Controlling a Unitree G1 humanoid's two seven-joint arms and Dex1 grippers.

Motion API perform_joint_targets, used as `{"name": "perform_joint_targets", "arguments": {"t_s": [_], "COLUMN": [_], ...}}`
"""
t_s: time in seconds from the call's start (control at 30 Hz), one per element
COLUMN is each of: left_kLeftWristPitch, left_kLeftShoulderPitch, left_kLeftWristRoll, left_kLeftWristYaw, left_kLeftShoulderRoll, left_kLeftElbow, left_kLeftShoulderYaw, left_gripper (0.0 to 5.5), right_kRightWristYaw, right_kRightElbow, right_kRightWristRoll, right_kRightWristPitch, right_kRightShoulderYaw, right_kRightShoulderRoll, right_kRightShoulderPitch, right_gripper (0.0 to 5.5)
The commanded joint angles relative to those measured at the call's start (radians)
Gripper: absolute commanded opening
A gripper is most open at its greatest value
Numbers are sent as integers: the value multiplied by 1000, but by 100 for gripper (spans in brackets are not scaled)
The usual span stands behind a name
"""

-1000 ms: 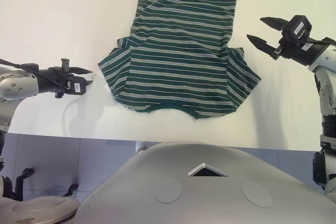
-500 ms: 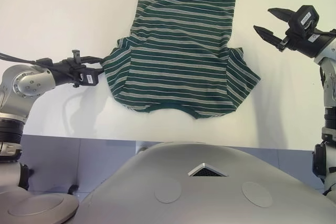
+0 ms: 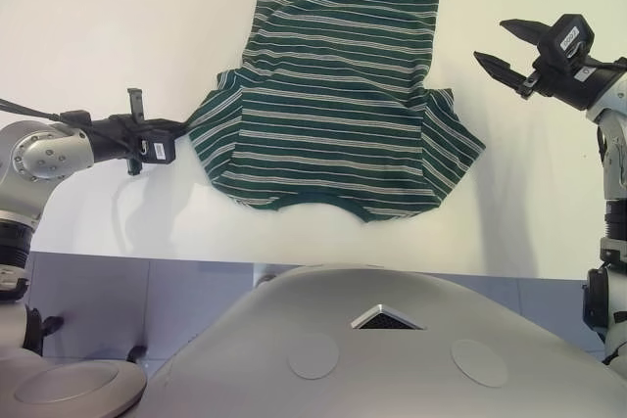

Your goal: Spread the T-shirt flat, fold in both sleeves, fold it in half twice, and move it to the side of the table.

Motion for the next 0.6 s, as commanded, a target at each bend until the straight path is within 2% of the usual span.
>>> {"name": "perform_joint_targets", "arguments": {"t_s": [0.03,0.37,0.6], "left_kLeftWristPitch": [71,188,240], "left_kLeftShoulderPitch": [15,4,-37], "left_kLeftWristRoll": [-78,-7,59], "left_kLeftWristYaw": [-38,4,23], "left_kLeftShoulderRoll": [3,-45,-185], "left_kLeftElbow": [-108,-337,-360], "left_kLeftShoulderYaw": [28,40,-60], "left_gripper": [1,1,1], "right_kRightWristYaw": [-1,-19,-25], "right_kRightElbow": [-1,-18,-19], "right_kRightWristRoll": [-10,-46,-55], "right_kRightWristPitch": [-5,-16,-17], "right_kRightShoulderYaw": [5,32,51], "right_kRightShoulderRoll": [3,18,32], "right_kRightShoulderPitch": [-11,-10,-9], "right_gripper": [268,268,268]}}
